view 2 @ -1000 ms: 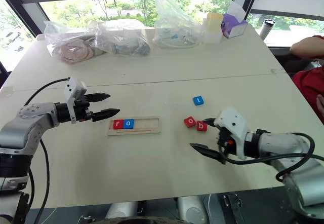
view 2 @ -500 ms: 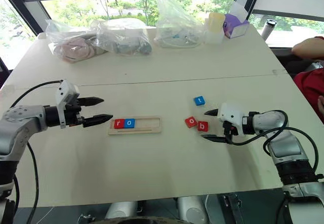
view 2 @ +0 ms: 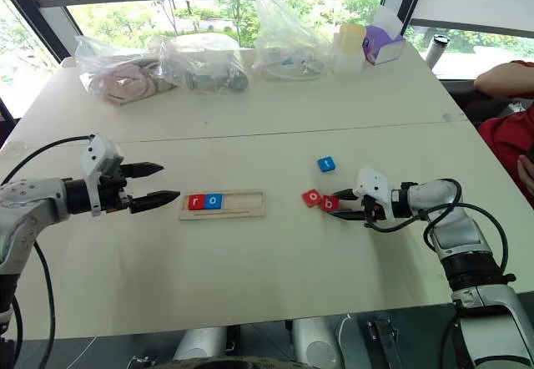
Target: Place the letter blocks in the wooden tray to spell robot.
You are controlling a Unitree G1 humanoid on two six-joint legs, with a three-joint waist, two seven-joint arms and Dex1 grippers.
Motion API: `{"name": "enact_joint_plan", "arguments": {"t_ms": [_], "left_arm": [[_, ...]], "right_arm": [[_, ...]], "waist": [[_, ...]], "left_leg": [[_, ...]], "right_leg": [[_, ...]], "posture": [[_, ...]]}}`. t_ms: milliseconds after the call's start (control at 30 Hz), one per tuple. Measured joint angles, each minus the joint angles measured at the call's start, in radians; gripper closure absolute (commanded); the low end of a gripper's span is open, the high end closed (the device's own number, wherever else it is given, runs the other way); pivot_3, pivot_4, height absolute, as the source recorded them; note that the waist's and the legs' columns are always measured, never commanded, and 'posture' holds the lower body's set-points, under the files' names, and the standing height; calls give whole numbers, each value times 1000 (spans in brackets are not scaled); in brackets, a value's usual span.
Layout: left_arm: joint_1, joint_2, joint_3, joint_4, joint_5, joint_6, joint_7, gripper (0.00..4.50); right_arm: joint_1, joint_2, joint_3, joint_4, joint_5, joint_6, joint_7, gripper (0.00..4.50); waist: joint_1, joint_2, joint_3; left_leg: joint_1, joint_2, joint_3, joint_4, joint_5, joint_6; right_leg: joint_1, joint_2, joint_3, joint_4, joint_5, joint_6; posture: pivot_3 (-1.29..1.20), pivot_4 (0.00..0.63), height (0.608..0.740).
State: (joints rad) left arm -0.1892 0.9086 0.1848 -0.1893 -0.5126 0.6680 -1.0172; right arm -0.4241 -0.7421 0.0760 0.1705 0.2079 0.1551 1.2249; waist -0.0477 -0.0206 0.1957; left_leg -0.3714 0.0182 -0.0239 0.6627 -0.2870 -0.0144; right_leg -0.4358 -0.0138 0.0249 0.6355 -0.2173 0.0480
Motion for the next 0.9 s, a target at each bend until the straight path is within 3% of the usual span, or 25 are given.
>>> {"name": "enact_joint_plan", "arguments": {"t_ms": [133, 267, 367, 533, 900], "left_arm": [[83, 104, 16, -6, -3, -2, -83, 0], [102, 156, 50, -60, -47, 25, -144, 0], [107, 157, 69, -93, -60, 27, -137, 0], [151, 111, 82, -140, -68, 47, -81, 0], [196, 87, 97, -175, -86, 51, -16, 0]], "right_arm": [[-178, 39, 48, -193, 10, 236, -65, 3350], [-301, 161, 195, -227, -20, 281, -68, 3350], [-303, 231, 308, -171, -74, 267, -79, 3350], [-316, 318, 387, -63, -139, 203, -94, 3350], [-350, 422, 421, 88, -210, 125, -118, 3350]], "waist": [[0, 0, 0], [12, 0, 0], [18, 0, 0], [13, 0, 0], [4, 0, 0]], "left_leg": [[-2, 1, 0, 0, 0, 0], [-2, 5, -2, 0, 0, 0], [-4, 4, 0, 0, 0, 0], [-3, 4, 3, 0, 0, 0], [-1, 4, 1, 0, 0, 0]], "right_leg": [[-5, 3, 0, 5, 0, -1], [-6, 4, -3, 6, -4, -3], [-6, 2, -3, 6, -2, -5], [-7, 1, -1, 5, -2, -4], [-7, 3, -1, 11, -2, -5]], "posture": [[0, 150, 740], [0, 150, 740], [0, 150, 740], [0, 150, 740], [0, 150, 740]]}}
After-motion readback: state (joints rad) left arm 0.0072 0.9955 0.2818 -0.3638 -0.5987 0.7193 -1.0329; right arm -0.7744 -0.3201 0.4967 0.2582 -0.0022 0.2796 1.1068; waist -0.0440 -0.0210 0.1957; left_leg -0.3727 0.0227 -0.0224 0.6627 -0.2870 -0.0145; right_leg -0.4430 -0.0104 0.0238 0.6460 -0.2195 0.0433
